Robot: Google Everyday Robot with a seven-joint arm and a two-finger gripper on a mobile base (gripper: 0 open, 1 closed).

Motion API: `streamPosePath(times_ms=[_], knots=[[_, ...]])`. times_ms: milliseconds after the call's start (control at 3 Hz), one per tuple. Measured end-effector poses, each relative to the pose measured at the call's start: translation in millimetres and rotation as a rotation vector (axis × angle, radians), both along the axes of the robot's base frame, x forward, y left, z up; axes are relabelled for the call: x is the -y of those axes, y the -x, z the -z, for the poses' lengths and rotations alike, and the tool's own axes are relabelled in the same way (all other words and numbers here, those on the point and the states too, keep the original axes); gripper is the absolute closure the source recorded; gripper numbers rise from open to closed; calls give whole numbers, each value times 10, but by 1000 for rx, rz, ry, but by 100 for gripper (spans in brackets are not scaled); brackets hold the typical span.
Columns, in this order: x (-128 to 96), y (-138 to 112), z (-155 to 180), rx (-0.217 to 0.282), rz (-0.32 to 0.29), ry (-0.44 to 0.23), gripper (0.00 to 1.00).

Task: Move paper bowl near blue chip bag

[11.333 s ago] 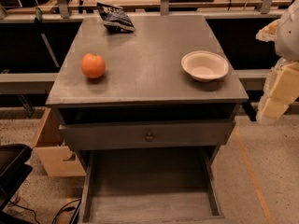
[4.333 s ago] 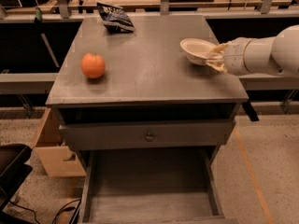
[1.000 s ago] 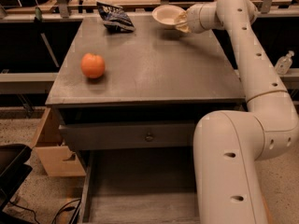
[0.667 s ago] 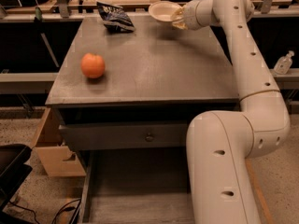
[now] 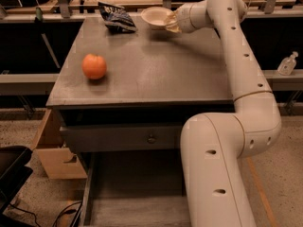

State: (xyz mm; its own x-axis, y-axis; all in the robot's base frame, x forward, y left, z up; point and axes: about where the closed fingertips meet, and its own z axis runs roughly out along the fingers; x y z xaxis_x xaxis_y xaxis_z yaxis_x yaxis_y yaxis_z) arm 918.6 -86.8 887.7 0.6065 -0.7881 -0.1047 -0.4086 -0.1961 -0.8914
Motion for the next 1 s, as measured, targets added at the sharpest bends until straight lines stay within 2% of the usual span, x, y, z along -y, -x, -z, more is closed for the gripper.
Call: streamPosePath(times_ms=[333,1000], knots=[[-98,-44,128,-41,18,-15,82],[-159,-56,191,-51,11,-16,36]])
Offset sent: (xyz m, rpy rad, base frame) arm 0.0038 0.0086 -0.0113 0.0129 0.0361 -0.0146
